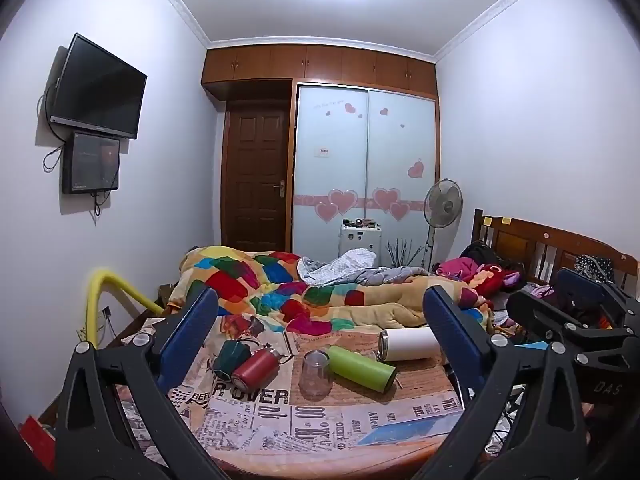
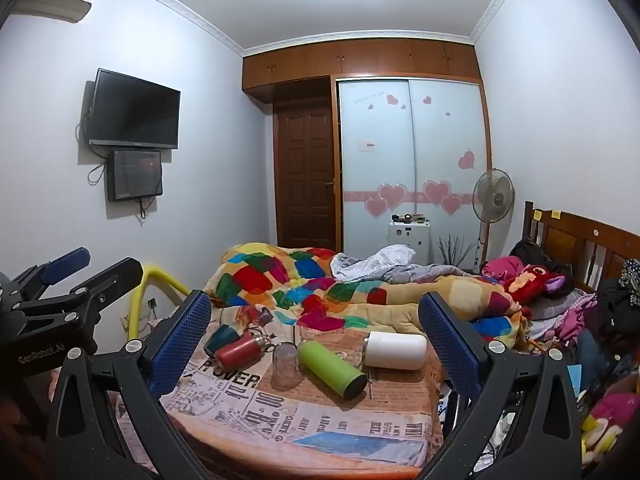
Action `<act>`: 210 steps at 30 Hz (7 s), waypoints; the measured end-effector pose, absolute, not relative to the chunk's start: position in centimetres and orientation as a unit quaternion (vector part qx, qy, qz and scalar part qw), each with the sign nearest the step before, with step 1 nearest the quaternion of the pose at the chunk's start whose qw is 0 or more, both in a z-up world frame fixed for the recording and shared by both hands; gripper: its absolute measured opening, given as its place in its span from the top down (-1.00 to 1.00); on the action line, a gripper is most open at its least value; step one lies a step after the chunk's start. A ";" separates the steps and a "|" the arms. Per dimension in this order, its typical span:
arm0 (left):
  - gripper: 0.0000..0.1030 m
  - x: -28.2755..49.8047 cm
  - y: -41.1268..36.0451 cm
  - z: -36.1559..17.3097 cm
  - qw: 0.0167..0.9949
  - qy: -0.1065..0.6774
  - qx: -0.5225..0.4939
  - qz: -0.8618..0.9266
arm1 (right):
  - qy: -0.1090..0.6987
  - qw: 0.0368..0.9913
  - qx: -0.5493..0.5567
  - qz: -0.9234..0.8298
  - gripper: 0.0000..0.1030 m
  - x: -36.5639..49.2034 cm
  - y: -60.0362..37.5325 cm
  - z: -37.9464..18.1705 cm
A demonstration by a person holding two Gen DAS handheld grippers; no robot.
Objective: Flip cup upright
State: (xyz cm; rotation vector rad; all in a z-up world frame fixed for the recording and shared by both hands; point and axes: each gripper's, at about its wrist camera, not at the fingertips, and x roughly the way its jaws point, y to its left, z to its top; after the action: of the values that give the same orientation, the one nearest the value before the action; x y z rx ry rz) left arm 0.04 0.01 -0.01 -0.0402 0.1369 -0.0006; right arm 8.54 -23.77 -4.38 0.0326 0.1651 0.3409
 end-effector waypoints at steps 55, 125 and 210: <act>-1.00 1.5 0.3 -1.7 0.996 0.087 -0.033 0.001 | 0.093 0.981 0.013 0.168 -1.00 8.6 -24.0 -5.3; -1.00 21.7 6.0 -22.1 0.937 0.340 -0.075 0.033 | 0.499 0.796 -0.201 0.276 -0.54 39.5 -15.2 -25.2; -1.00 18.9 8.4 -23.3 0.907 0.398 -0.119 0.073 | 0.454 0.771 -0.239 0.377 -0.22 27.6 -9.7 -27.8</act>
State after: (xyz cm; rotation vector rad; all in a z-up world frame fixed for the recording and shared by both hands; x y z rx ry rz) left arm 18.90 8.36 -23.27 -0.2449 0.8220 0.1509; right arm 27.62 -9.71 -27.84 -0.5192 0.9838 0.8183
